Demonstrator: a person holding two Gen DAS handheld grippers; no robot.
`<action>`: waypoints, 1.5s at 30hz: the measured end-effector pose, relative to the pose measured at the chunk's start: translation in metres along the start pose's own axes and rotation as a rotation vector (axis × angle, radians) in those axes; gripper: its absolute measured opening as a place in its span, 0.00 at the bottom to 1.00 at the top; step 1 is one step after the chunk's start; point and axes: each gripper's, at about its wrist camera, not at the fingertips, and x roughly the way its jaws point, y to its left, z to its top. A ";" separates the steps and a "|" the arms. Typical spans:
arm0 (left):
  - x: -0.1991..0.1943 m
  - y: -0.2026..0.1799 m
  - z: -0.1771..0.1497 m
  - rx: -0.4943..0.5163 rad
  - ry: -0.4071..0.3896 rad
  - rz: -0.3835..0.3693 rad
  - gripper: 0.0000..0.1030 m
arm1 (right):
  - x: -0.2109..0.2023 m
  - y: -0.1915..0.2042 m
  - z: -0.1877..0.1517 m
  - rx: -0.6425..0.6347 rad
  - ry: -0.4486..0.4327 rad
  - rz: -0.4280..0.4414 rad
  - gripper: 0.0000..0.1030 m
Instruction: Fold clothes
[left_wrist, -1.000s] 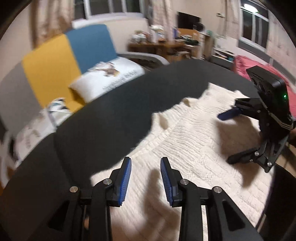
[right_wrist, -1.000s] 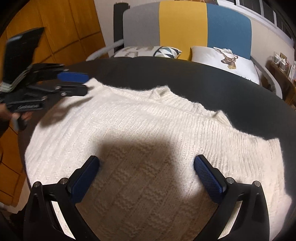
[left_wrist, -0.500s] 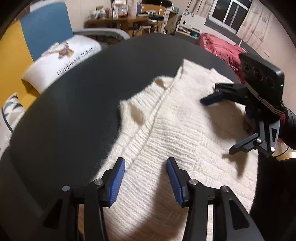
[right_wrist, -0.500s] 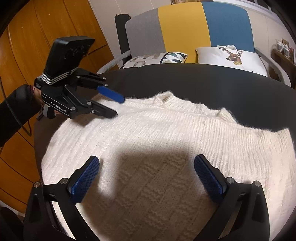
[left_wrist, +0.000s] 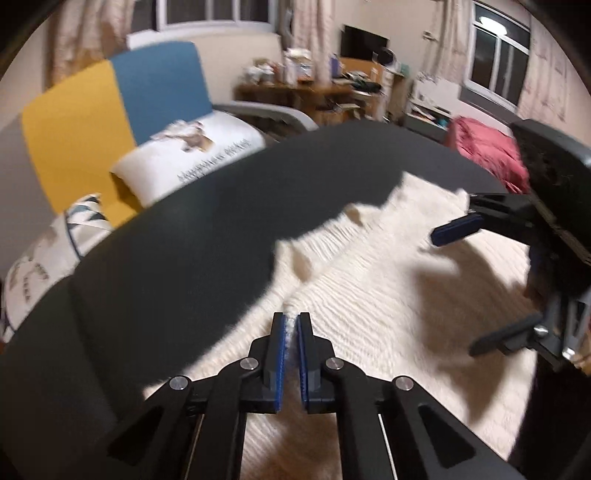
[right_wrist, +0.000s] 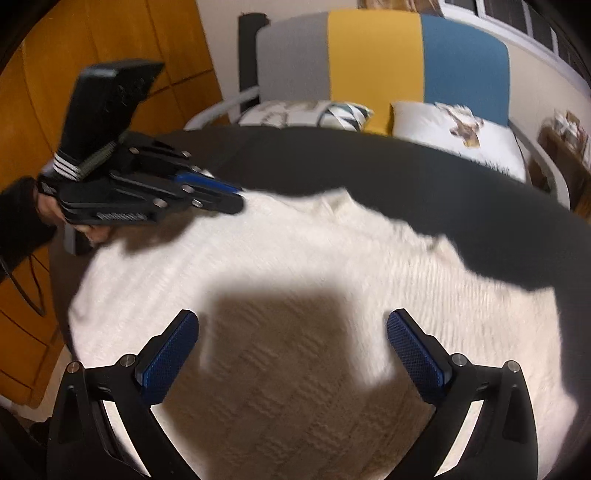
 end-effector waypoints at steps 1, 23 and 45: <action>0.006 0.000 0.001 -0.003 0.003 0.021 0.05 | -0.001 0.000 0.005 -0.008 -0.010 -0.008 1.00; 0.006 -0.007 -0.029 -0.128 0.075 0.368 0.23 | 0.027 -0.011 -0.001 0.026 0.025 -0.061 1.00; -0.012 -0.019 -0.046 -0.204 0.035 0.431 0.23 | 0.016 0.028 -0.014 -0.064 0.095 -0.099 1.00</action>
